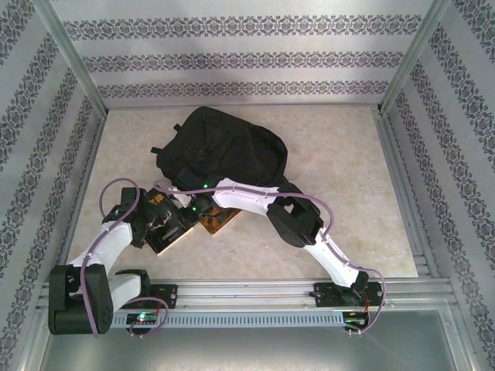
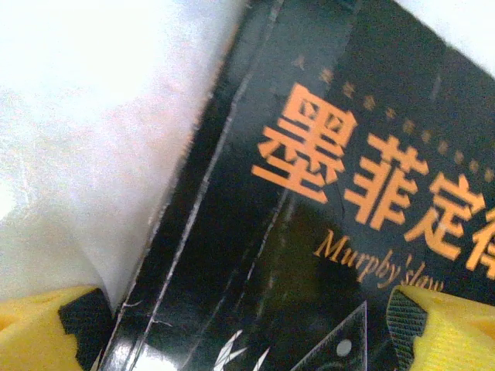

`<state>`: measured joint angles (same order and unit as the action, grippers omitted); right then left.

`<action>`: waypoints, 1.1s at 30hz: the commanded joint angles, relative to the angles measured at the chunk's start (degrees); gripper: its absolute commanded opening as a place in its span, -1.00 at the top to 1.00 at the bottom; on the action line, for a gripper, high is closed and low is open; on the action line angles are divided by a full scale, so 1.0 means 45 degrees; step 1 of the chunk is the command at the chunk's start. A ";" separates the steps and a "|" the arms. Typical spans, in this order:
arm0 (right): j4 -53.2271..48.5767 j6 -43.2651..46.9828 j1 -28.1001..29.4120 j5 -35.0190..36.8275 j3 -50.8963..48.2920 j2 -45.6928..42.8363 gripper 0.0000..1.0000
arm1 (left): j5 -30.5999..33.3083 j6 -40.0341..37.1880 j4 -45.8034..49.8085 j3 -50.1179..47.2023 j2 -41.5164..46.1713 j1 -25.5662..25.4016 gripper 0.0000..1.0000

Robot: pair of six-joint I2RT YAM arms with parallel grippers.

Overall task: Pack the student bag
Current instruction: Pick up the book from the middle-left of the table.

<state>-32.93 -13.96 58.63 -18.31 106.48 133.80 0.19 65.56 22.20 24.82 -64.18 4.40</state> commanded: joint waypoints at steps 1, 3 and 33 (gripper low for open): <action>0.0423 -0.0518 0.0051 -0.2041 -0.0976 -0.0598 0.60 | -0.3901 0.0168 -0.3017 -0.1205 -0.0633 -0.0883 -0.88; 0.1021 -0.1214 -0.0197 -0.3146 -0.1324 -0.0697 0.60 | -0.4238 0.0105 -0.2719 -0.1203 -0.0398 -0.1300 -0.88; 0.1695 -0.3714 -0.0780 -0.4866 -0.0509 -0.0821 0.20 | -0.3654 -0.0488 -0.0596 -0.1589 0.2202 -0.1659 -0.91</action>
<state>-23.77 -31.99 54.28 -41.43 102.19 131.13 -1.28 61.23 19.90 19.66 -53.60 -0.40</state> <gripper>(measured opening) 0.401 0.956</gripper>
